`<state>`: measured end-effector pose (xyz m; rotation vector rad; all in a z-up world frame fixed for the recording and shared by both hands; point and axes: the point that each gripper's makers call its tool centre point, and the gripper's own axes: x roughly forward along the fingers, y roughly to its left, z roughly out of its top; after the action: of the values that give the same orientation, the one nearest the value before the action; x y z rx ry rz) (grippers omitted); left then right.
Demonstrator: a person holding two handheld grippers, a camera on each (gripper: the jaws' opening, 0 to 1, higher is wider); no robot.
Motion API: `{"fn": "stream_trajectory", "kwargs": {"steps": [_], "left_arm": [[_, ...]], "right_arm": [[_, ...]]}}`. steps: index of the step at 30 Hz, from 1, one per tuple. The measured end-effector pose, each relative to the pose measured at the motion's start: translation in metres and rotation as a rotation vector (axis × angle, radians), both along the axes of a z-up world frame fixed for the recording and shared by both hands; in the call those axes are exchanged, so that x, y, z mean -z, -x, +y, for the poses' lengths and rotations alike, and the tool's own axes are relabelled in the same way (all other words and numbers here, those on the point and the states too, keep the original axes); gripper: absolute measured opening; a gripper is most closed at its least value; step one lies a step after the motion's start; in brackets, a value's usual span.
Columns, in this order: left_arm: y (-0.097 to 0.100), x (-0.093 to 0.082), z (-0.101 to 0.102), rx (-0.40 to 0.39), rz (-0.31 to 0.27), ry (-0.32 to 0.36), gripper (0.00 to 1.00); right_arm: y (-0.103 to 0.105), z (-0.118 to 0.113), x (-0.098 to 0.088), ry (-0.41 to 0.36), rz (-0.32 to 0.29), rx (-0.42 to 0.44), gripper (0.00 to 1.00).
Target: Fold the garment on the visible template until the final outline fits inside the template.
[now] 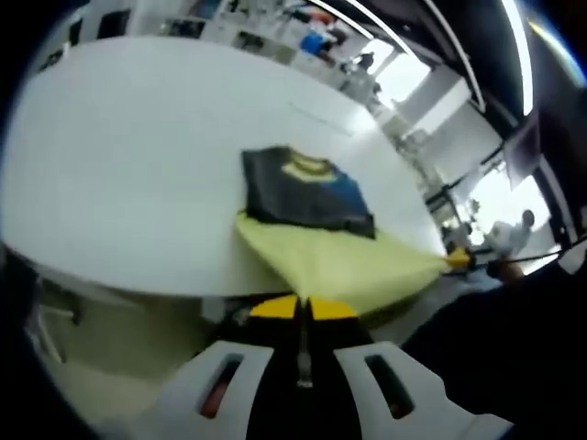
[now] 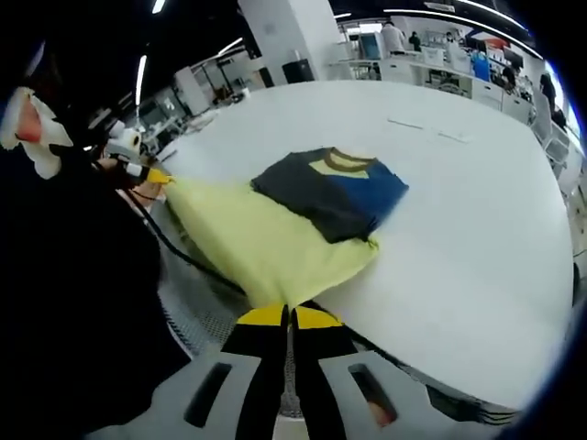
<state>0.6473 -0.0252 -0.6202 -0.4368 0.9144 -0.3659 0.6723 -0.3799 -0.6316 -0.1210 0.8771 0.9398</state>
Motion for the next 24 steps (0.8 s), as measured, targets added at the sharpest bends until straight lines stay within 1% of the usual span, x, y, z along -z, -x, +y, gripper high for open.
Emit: {"fn": "stream_trajectory", "kwargs": {"steps": [2,9,14,16,20,24], "left_arm": [[-0.008,-0.004,0.000,-0.002,-0.018,0.001,0.00],[-0.030,-0.010,0.000,0.022,-0.052,-0.015,0.00],[-0.058,-0.016,-0.001,0.026,-0.098,-0.022,0.00],[-0.065,-0.017,-0.002,0.032,-0.107,-0.024,0.00],[-0.079,-0.022,-0.001,0.042,-0.128,-0.027,0.00],[-0.095,-0.026,0.004,0.047,-0.152,-0.026,0.00]], "right_arm": [[-0.008,-0.001,-0.003,-0.003,-0.018,0.009,0.02],[-0.031,0.000,-0.009,0.000,-0.062,0.008,0.02],[-0.050,-0.002,-0.009,0.007,-0.087,0.011,0.02],[-0.056,-0.003,-0.009,0.009,-0.093,0.014,0.02],[-0.072,-0.003,-0.017,0.012,-0.124,0.013,0.02],[-0.090,-0.002,-0.024,0.022,-0.155,0.000,0.02]]}}
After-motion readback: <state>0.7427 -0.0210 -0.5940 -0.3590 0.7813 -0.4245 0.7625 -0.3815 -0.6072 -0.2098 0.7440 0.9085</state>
